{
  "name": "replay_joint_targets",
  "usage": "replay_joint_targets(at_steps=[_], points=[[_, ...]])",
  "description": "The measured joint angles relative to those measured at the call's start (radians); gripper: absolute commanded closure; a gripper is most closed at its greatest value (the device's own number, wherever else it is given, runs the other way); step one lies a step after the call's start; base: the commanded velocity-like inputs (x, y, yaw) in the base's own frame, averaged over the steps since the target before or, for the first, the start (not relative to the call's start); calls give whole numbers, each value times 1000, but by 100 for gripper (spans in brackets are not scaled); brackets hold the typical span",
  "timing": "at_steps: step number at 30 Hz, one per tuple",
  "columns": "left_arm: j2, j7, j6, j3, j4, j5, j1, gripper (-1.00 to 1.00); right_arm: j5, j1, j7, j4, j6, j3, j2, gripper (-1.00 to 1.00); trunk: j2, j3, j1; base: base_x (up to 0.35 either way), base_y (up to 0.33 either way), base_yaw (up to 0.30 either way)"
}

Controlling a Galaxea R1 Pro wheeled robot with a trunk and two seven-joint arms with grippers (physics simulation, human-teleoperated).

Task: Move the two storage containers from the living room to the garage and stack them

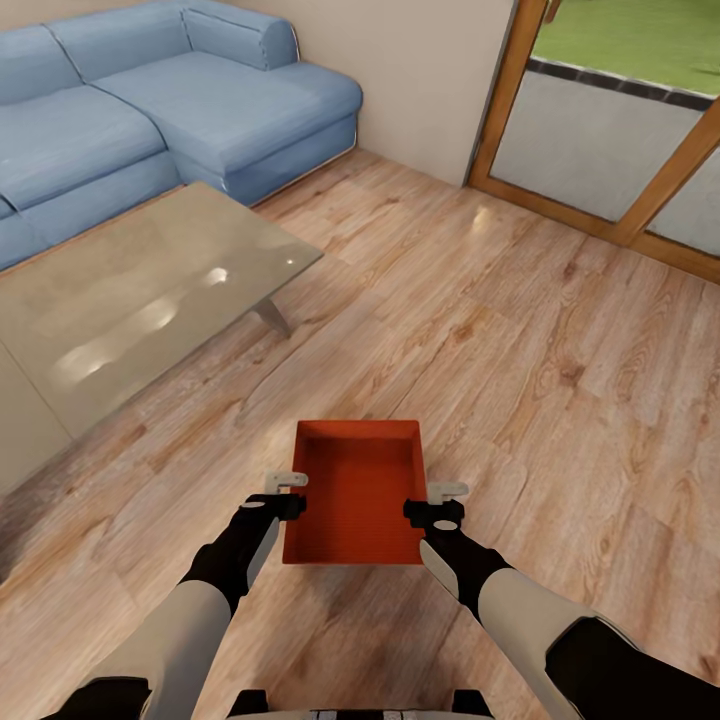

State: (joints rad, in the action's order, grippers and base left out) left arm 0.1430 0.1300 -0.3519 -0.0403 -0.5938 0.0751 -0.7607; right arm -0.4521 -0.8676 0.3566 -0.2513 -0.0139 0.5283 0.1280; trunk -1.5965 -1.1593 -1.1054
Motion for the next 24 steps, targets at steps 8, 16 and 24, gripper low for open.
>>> replay_joint_targets(at_steps=[8, 16, 24], points=[[-1, 0, -1, 0, 0, 0, 0, -100, 0, 0, 0, 0, 0, 0, 0, -100, -56, -25, -31, 0, 0, 0], [-1, 0, -2, 0, 0, 0, 0, -100, 0, 0, 0, 0, 1, 0, -1, -100, -77, -35, -42, 0, 0, 0], [-1, 0, -2, 0, -1, 0, 0, -100, -2, -21, -2, 1, 57, 0, -2, -100, -77, -35, -42, 0, 0, 0]])
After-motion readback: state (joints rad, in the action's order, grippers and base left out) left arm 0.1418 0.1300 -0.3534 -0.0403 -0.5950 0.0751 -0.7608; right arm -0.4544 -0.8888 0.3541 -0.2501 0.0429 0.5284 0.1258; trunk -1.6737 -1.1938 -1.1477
